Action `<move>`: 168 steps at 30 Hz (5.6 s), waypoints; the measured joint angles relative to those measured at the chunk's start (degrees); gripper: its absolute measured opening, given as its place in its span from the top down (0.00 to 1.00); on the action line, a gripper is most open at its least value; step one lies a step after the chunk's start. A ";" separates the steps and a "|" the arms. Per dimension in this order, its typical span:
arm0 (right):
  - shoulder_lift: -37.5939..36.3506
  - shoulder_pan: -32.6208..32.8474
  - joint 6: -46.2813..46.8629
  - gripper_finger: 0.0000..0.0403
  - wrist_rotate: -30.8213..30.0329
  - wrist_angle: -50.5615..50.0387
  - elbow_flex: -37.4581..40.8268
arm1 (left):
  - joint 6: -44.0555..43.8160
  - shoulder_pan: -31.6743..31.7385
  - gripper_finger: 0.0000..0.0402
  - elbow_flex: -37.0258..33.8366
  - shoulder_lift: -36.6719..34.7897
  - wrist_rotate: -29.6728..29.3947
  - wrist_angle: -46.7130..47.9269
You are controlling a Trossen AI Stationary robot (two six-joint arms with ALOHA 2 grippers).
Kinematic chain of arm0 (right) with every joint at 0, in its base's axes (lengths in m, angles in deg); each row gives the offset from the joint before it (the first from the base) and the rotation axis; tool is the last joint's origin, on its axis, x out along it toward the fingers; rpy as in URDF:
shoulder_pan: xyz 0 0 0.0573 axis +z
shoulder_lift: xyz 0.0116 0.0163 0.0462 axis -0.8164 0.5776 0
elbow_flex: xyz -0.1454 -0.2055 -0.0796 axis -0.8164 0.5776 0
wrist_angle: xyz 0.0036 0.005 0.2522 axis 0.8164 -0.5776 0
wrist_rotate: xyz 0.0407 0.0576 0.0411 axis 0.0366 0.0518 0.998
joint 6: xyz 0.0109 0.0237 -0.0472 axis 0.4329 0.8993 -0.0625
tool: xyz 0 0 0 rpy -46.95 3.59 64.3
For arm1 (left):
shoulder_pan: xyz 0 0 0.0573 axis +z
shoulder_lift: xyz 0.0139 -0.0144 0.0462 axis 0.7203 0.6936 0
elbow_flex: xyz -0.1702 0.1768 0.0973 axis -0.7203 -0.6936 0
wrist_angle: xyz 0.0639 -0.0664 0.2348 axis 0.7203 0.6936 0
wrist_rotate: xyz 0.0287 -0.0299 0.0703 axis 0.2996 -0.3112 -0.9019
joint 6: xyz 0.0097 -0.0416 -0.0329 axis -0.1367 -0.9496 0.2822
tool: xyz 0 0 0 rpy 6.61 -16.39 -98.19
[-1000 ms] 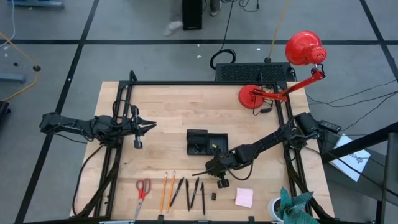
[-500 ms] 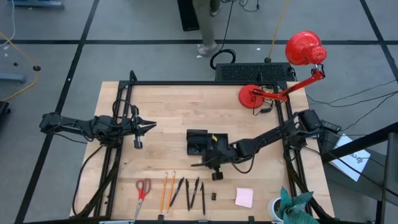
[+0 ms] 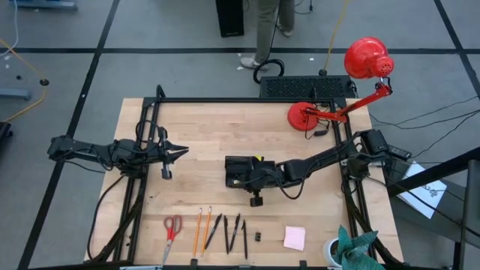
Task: Pick and place office supplies into organizer
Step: Put the green eraser into the desk organizer, then put the black binder clip into the desk organizer
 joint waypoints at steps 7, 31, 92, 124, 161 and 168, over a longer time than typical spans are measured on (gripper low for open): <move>0.77 -1.87 -0.02 0.87 0.13 -0.34 -0.04 | 0.04 0.00 0.90 0.00 0.02 0.00 -0.01; 2.19 -3.79 4.33 0.87 0.09 -4.53 0.00 | 0.02 0.00 0.90 0.00 0.00 0.00 0.02; -4.99 18.84 13.07 0.66 6.21 -3.04 -1.99 | -0.02 0.00 0.90 0.00 0.01 0.00 -0.35; 10.58 12.21 5.27 0.66 32.00 -2.57 -4.76 | 0.10 0.00 0.90 0.00 0.01 0.02 1.31; -4.27 11.36 -0.85 1.00 18.84 -4.58 -4.68 | 0.09 0.00 0.90 0.00 -0.01 0.00 1.18; -11.24 9.79 -4.80 1.00 10.28 -5.95 -4.72 | 0.09 0.00 0.90 0.00 0.02 0.00 1.20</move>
